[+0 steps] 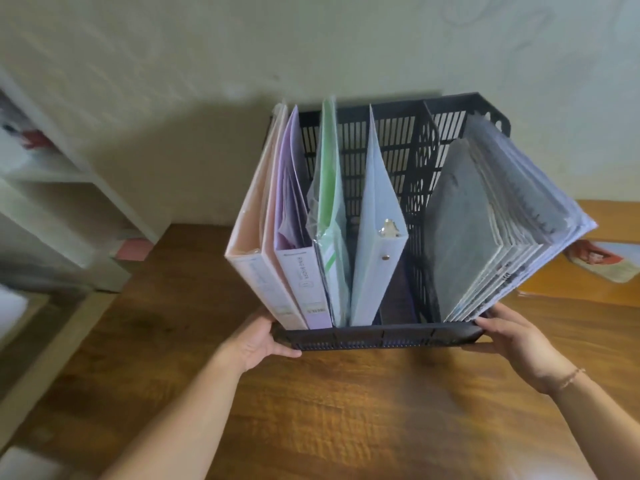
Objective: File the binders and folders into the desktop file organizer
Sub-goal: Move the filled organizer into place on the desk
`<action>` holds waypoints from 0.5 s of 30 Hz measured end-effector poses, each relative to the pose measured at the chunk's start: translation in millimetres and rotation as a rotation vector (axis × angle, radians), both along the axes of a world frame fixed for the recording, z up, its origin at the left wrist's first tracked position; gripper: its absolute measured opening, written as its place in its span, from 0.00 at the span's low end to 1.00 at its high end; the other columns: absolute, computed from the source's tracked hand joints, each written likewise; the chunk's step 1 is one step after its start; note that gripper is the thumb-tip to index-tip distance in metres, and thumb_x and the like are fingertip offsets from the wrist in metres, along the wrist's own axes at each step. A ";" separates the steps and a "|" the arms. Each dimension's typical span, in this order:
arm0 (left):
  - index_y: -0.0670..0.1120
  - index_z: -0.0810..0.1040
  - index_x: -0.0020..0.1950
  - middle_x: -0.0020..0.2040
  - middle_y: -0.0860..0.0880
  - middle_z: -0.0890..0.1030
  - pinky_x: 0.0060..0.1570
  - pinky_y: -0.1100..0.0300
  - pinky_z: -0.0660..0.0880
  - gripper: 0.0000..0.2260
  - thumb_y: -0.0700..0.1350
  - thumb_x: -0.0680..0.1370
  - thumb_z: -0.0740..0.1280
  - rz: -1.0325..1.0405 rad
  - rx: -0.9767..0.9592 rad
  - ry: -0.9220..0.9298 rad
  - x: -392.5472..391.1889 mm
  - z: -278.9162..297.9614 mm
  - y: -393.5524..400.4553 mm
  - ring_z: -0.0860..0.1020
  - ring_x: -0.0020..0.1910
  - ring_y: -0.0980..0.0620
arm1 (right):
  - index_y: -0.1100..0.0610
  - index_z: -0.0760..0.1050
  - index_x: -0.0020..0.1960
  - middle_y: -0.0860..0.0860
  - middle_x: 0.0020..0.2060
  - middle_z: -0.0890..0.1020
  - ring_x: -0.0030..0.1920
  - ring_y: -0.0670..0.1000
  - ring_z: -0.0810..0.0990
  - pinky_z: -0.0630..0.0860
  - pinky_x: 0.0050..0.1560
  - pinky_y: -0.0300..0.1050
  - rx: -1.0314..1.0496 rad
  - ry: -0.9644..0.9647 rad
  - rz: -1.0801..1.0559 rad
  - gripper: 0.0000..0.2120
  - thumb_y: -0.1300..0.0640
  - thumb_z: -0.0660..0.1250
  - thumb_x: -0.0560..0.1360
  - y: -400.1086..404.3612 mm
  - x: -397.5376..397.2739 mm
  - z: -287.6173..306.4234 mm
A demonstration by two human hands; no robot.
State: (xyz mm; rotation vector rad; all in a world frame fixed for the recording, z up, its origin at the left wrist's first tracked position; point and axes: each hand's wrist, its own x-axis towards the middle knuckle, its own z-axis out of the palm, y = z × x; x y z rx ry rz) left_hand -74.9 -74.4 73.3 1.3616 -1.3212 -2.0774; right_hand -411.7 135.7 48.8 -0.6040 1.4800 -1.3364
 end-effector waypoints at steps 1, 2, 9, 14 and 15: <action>0.52 0.76 0.63 0.66 0.46 0.75 0.47 0.33 0.79 0.14 0.49 0.78 0.65 0.025 -0.010 0.004 6.1 4.3 2.6 0.74 0.63 0.42 | 0.51 0.73 0.67 0.52 0.61 0.80 0.62 0.58 0.77 0.79 0.55 0.62 -0.009 0.009 0.020 0.24 0.58 0.64 0.70 -5.0 2.5 5.6; 0.53 0.75 0.63 0.66 0.47 0.74 0.46 0.33 0.79 0.15 0.49 0.77 0.65 0.052 -0.016 0.009 13.0 8.7 5.7 0.74 0.64 0.42 | 0.51 0.73 0.66 0.52 0.61 0.80 0.61 0.58 0.78 0.79 0.54 0.61 -0.018 0.023 0.046 0.24 0.58 0.66 0.70 -10.6 5.7 11.2; 0.57 0.76 0.61 0.62 0.53 0.75 0.46 0.33 0.79 0.10 0.50 0.80 0.62 0.215 -0.061 0.068 73.5 26.4 21.5 0.71 0.65 0.44 | 0.50 0.72 0.67 0.49 0.57 0.82 0.56 0.54 0.81 0.79 0.54 0.60 -0.061 0.087 0.230 0.23 0.58 0.66 0.72 -50.3 39.7 39.5; 0.57 0.75 0.65 0.68 0.50 0.73 0.49 0.31 0.78 0.16 0.55 0.77 0.64 0.278 -0.104 0.023 127.5 29.3 32.2 0.72 0.67 0.44 | 0.53 0.74 0.65 0.50 0.52 0.84 0.54 0.56 0.81 0.78 0.56 0.63 -0.060 0.095 0.330 0.21 0.58 0.63 0.72 -79.3 78.4 44.6; 0.57 0.75 0.66 0.69 0.50 0.73 0.49 0.32 0.78 0.18 0.57 0.76 0.65 0.288 -0.115 0.008 139.6 30.1 34.6 0.72 0.67 0.44 | 0.54 0.74 0.64 0.50 0.51 0.84 0.53 0.56 0.81 0.78 0.56 0.64 -0.059 0.093 0.350 0.21 0.58 0.64 0.71 -85.7 87.8 44.4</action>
